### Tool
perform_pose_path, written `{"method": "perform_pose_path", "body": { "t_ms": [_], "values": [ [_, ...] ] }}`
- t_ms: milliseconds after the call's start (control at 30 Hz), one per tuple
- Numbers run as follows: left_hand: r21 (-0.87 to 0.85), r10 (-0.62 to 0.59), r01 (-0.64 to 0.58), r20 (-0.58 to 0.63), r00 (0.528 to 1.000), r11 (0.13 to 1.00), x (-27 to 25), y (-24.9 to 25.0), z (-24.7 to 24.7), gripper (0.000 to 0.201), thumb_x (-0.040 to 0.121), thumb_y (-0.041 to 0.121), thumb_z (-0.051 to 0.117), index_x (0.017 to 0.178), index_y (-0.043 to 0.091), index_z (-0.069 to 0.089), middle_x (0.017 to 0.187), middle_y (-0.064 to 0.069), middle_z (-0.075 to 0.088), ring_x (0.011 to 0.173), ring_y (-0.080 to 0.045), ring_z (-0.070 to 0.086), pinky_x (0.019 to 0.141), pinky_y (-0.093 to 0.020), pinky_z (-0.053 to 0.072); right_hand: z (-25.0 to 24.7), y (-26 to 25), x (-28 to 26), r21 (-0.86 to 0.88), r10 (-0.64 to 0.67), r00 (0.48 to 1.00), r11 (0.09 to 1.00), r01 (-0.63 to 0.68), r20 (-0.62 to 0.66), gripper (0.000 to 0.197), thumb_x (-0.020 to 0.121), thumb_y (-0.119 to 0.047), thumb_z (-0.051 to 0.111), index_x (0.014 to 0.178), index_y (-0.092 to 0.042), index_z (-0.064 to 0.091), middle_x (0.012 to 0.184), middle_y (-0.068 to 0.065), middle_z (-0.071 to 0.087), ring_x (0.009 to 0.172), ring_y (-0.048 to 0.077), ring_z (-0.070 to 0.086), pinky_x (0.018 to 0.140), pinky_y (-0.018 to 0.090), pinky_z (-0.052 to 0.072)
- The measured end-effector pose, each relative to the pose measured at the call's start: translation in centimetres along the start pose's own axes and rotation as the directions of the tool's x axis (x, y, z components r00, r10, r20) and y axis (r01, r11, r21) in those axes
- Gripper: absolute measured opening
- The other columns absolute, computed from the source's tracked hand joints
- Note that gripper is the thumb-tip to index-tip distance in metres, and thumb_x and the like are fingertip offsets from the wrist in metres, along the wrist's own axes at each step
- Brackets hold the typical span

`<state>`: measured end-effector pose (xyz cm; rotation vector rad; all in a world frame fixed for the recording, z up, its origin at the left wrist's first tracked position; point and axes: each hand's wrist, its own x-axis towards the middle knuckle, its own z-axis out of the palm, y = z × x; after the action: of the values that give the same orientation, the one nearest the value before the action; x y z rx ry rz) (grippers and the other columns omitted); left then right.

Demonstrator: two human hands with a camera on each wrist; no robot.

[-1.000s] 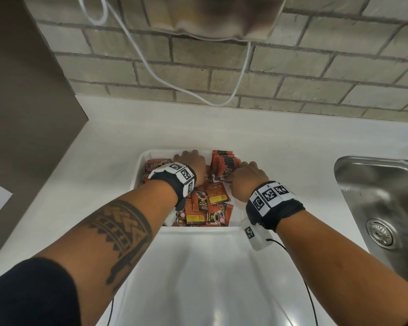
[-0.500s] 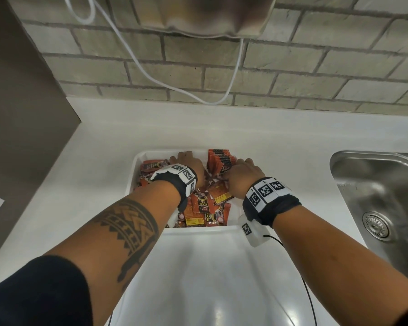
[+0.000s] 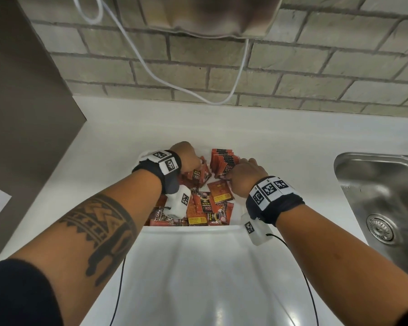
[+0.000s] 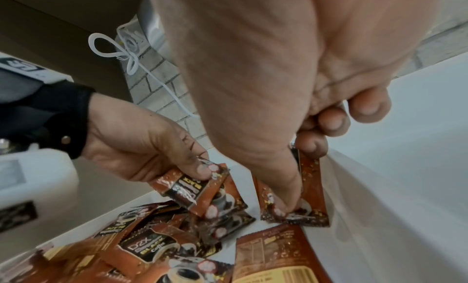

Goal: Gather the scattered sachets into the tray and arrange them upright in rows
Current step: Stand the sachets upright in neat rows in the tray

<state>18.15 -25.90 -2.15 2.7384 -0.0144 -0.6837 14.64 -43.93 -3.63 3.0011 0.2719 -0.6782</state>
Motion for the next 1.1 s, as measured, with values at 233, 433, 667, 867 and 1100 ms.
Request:
{"method": "perform_pose_path", "body": {
  "t_ms": [233, 433, 667, 867, 1100],
  "values": [
    [-0.233, -0.016, 0.086, 0.287, 0.958, 0.969, -0.1, 0.7, 1.4, 0.043, 0.08, 0.037, 0.084, 0.112, 0.01, 0.074, 0.107, -0.005, 0.075, 0.084, -0.022, 0.068, 0.079, -0.032, 0.058, 0.0, -0.1, 0.0, -0.006, 0.006, 1.0, 1.0, -0.006, -0.008, 0.036, 0.092, -0.034, 0.06, 0.128, -0.028, 0.064, 0.122, 0.003, 0.051, 0.119, 0.026, 0.041, 0.095, 0.039, 0.042],
    [-0.026, -0.001, 0.007, 0.2, 0.98, 1.0, -1.0, 4.2, 4.4, 0.053, 0.076, 0.042, 0.086, 0.108, 0.002, 0.072, 0.085, -0.006, 0.074, 0.075, -0.022, 0.07, 0.072, -0.032, 0.059, 0.1, -0.1, -0.1, 0.009, 0.014, 1.0, 1.0, -0.014, -0.027, 0.034, 0.092, -0.031, 0.06, 0.124, -0.025, 0.066, 0.125, 0.003, 0.052, 0.12, 0.027, 0.041, 0.096, 0.039, 0.042],
    [0.059, -0.011, 0.001, 0.164, 0.986, 0.998, -0.9, 5.5, 4.8, 0.072, 0.067, 0.046, 0.091, 0.12, 0.004, 0.066, 0.102, -0.009, 0.068, 0.092, -0.027, 0.067, 0.077, -0.033, 0.054, -0.1, -0.3, -0.1, 0.028, 0.018, 0.999, 0.999, -0.017, -0.04, 0.033, 0.09, -0.027, 0.065, 0.122, -0.024, 0.067, 0.127, 0.002, 0.052, 0.121, 0.026, 0.042, 0.098, 0.039, 0.042],
    [0.102, -0.034, 0.016, 0.169, 0.985, 0.995, -0.6, 4.9, 4.9, 0.076, 0.072, 0.056, 0.085, 0.123, 0.003, 0.065, 0.107, -0.01, 0.068, 0.096, -0.027, 0.066, 0.081, -0.031, 0.053, -0.2, -0.3, 0.1, 0.014, 0.02, 1.0, 1.0, -0.019, -0.015, 0.034, 0.091, -0.027, 0.061, 0.125, -0.023, 0.066, 0.127, 0.005, 0.051, 0.122, 0.027, 0.04, 0.097, 0.039, 0.042],
    [0.03, -0.033, 0.029, 0.163, 0.986, 0.999, -0.4, 4.2, 3.7, 0.064, 0.079, 0.04, 0.084, 0.127, 0.003, 0.065, 0.122, -0.012, 0.07, 0.107, -0.028, 0.068, 0.092, -0.036, 0.056, 0.0, 0.0, 0.2, 0.007, 0.001, 1.0, 1.0, -0.001, -0.01, 0.035, 0.093, -0.032, 0.058, 0.126, -0.028, 0.066, 0.127, 0.004, 0.051, 0.121, 0.028, 0.04, 0.096, 0.039, 0.041]
  ]
}}
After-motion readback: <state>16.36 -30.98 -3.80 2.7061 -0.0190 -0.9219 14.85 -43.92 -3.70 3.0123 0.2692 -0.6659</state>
